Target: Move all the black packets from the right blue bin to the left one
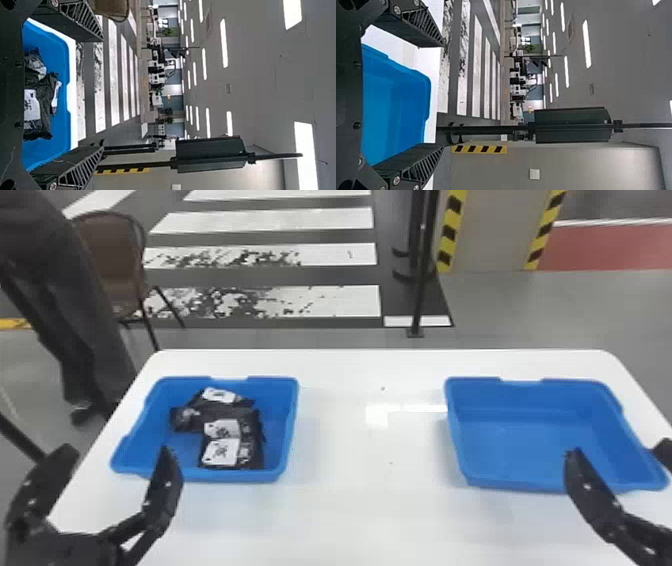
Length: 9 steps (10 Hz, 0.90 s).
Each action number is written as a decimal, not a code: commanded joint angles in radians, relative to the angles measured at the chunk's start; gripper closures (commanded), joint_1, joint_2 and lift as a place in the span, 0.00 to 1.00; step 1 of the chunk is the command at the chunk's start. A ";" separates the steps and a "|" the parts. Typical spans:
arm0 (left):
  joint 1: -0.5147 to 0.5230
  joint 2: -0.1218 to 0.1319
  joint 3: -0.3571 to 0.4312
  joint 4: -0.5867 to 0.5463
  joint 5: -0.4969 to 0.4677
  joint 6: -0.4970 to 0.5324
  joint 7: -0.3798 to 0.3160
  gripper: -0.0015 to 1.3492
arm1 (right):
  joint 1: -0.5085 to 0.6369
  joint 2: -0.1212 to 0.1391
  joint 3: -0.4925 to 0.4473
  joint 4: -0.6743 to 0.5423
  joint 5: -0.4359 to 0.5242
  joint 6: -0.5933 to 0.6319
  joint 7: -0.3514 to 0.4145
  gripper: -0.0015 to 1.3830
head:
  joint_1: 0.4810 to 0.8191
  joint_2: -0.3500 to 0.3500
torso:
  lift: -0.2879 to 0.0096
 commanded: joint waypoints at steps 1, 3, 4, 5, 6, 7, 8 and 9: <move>-0.002 -0.003 0.002 0.000 0.000 -0.001 0.000 0.04 | 0.000 0.000 0.004 0.003 0.001 -0.001 0.000 0.10 | 0.63 0.61 | 0.50; -0.002 -0.003 0.002 0.000 0.000 0.002 0.000 0.04 | 0.000 0.001 0.004 0.005 -0.001 -0.001 0.000 0.10 | 0.63 0.61 | 0.50; -0.005 -0.003 0.002 0.000 0.000 0.002 0.000 0.04 | -0.003 0.001 0.004 0.008 -0.001 -0.001 0.000 0.10 | 0.63 0.61 | 0.50; -0.005 -0.003 0.000 0.000 0.000 0.002 0.000 0.04 | -0.003 0.000 0.004 0.008 -0.003 -0.001 0.000 0.10 | 0.63 0.61 | 0.50; -0.005 -0.003 0.002 0.000 0.000 0.002 0.001 0.04 | -0.003 0.000 0.004 0.008 -0.005 -0.004 0.000 0.10 | 0.63 0.61 | 0.50; -0.005 -0.003 0.002 0.000 0.000 0.002 0.000 0.04 | -0.003 0.000 0.004 0.008 -0.005 -0.004 0.000 0.10 | 0.63 0.61 | 0.50; -0.005 -0.003 0.002 0.000 0.000 0.002 0.000 0.04 | -0.003 0.000 0.004 0.008 -0.005 -0.004 0.000 0.10 | 0.63 0.61 | 0.50; -0.002 -0.003 0.000 0.000 0.000 -0.001 0.000 0.04 | -0.003 0.000 0.004 0.008 -0.007 -0.004 0.000 0.10 | 0.63 0.61 | 0.50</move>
